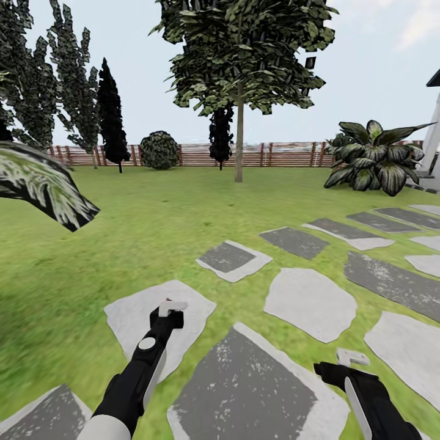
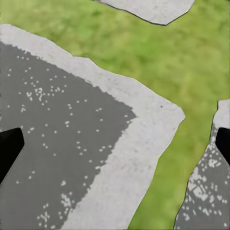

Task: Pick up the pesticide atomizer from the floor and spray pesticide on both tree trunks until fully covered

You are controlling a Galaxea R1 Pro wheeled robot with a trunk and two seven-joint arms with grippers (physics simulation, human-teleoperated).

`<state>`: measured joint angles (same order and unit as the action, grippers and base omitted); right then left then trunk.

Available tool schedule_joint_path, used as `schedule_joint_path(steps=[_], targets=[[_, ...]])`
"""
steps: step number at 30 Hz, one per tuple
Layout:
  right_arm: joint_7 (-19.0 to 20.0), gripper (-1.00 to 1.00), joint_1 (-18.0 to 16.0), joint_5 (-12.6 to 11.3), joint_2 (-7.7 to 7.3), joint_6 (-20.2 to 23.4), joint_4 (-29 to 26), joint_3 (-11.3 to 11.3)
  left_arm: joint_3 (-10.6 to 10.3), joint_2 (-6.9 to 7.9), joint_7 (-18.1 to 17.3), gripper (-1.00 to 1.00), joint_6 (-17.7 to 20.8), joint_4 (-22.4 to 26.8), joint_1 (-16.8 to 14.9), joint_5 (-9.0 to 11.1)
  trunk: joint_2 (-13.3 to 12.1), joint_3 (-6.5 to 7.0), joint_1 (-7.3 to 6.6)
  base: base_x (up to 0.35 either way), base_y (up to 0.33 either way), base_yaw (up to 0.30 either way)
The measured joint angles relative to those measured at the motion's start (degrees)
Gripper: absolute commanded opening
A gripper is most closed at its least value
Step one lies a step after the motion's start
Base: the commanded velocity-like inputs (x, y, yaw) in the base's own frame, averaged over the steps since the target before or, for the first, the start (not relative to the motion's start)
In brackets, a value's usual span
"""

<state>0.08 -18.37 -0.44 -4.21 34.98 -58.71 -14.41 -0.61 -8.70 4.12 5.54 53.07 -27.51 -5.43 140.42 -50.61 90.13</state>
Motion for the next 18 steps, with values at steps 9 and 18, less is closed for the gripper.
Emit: schedule_joint_path(steps=[9, 18], targets=[[0.0, 1.0, 0.0, 0.0, 0.01, 0.0, 0.0, 0.0, 0.0, -0.03, 0.0, -1.0, 0.0, 0.0, 0.0, 0.0, 0.0, 0.0, 0.0, 0.337, 0.0, 0.0], [0.0, 1.0, 0.0, 0.0, 0.05, 0.0, 0.0, 0.0, 0.0, -0.03, 0.0, -1.0, 0.0, 0.0, 0.0, 0.0, 0.0, 0.0, 0.0, 0.338, 0.0, 0.0]])
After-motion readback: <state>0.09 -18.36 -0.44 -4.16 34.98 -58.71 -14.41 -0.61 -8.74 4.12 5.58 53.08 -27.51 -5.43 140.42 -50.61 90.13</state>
